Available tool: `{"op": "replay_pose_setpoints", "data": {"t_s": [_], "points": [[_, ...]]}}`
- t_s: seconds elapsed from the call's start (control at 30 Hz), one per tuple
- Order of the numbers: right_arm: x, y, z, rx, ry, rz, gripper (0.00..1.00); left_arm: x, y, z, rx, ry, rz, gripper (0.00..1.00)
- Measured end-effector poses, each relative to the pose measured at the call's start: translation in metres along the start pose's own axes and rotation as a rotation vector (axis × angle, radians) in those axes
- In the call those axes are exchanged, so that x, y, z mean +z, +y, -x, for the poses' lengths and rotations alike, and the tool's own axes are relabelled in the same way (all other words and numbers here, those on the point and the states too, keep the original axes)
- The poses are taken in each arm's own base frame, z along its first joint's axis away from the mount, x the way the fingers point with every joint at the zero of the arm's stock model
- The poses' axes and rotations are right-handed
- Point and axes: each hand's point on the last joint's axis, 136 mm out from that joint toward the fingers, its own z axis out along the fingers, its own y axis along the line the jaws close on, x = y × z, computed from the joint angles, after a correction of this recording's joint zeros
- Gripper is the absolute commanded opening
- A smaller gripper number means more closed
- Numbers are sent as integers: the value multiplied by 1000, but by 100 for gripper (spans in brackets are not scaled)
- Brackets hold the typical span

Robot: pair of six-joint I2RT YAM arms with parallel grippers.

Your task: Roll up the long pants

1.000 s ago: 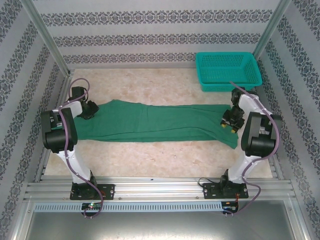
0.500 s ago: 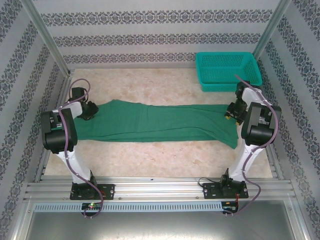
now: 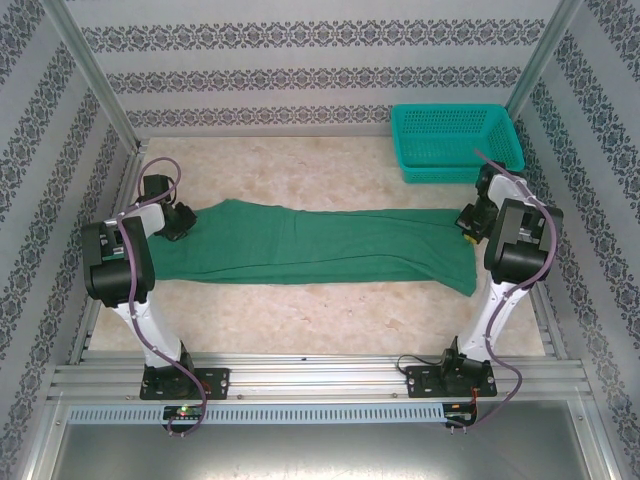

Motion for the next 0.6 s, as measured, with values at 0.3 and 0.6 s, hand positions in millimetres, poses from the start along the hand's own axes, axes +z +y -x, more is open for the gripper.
{"op": "replay_pose_setpoints", "data": {"t_s": [0.3, 0.6], "points": [[-31, 3, 32, 46, -104, 69, 0, -1, 3, 0, 3, -3, 17, 10], [-81, 16, 76, 74, -222, 172, 0, -4, 6, -2, 6, 5, 32, 7]]}}
